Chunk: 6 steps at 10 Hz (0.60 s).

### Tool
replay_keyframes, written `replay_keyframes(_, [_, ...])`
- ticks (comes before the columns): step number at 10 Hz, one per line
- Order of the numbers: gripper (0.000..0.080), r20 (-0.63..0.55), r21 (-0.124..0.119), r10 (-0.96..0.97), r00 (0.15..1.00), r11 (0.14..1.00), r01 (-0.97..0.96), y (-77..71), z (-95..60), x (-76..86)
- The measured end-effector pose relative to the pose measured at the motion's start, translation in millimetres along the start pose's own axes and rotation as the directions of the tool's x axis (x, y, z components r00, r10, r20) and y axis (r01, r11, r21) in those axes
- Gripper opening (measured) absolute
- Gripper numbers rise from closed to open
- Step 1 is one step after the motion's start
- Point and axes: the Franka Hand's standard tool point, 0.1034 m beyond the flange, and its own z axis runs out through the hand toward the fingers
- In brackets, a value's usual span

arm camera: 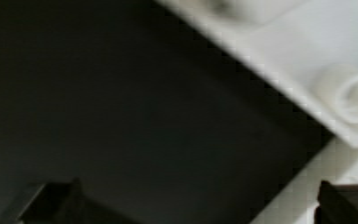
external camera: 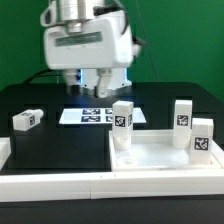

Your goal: Assemble square table

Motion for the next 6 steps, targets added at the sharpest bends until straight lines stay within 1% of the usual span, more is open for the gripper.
replay_keyframes(1, [0.0648,0.009,-0.012,-0.125,0.992,0.992,0.125,29.9,2.3,12.4])
replay_keyframes(2, [0.0648,0.01,-0.024,-0.187,0.982,0.982,0.187,52.4,4.9,25.1])
replay_keyframes(3, [0.0648,0.012,-0.035,-0.221,0.975,0.975,0.221,60.8,8.9,26.4])
replay_keyframes(4, [0.0648,0.013,-0.034,-0.241,0.97,0.97,0.242,56.9,8.6,25.4])
replay_keyframes(6, [0.0648,0.033,-0.029,-0.234,0.972,0.972,0.235,57.3,9.8,23.2])
